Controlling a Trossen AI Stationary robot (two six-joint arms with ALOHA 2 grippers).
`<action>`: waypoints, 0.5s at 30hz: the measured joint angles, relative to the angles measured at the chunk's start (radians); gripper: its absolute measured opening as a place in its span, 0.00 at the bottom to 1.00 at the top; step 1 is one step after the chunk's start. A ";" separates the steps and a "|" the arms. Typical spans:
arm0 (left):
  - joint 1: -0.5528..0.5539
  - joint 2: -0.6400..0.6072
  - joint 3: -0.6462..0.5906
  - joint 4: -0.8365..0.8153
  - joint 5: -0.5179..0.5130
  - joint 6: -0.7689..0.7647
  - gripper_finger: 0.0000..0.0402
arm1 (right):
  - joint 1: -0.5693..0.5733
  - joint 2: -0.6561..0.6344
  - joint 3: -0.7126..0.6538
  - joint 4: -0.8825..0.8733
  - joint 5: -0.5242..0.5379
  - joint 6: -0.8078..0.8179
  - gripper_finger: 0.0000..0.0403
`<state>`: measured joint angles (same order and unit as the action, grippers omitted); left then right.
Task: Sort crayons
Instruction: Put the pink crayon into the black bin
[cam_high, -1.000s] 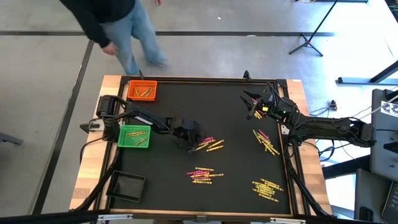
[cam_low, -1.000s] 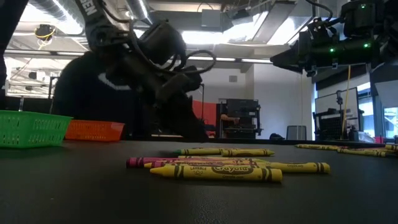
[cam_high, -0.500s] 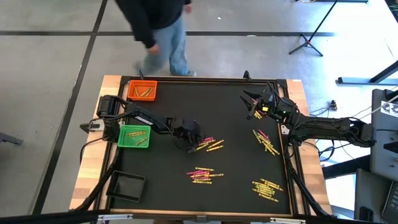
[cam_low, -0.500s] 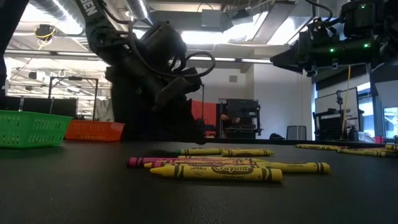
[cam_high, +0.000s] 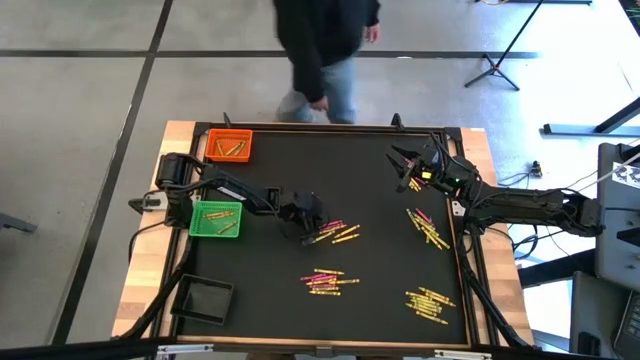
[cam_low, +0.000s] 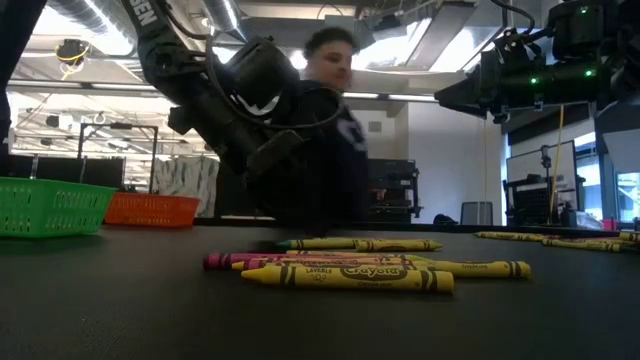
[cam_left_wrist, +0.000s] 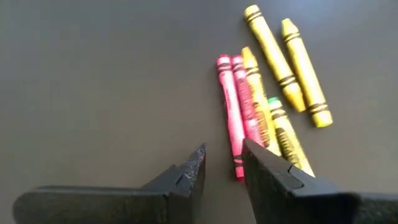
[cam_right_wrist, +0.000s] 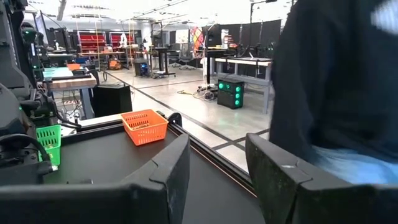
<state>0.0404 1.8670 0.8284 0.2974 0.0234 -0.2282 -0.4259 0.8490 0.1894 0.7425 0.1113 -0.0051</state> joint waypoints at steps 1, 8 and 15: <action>-0.001 -0.002 0.000 0.011 0.007 0.001 0.23 | 0.000 0.000 0.000 0.000 0.000 0.000 0.38; -0.004 0.009 0.012 0.022 0.021 0.010 0.23 | 0.000 0.000 0.000 0.000 0.000 0.000 0.38; -0.005 0.054 0.012 0.024 0.020 0.006 0.23 | 0.000 0.000 0.000 -0.004 0.000 0.000 0.38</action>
<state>0.0357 1.9213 0.8402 0.3214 0.0433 -0.2218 -0.4255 0.8487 0.1894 0.7390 0.1116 -0.0051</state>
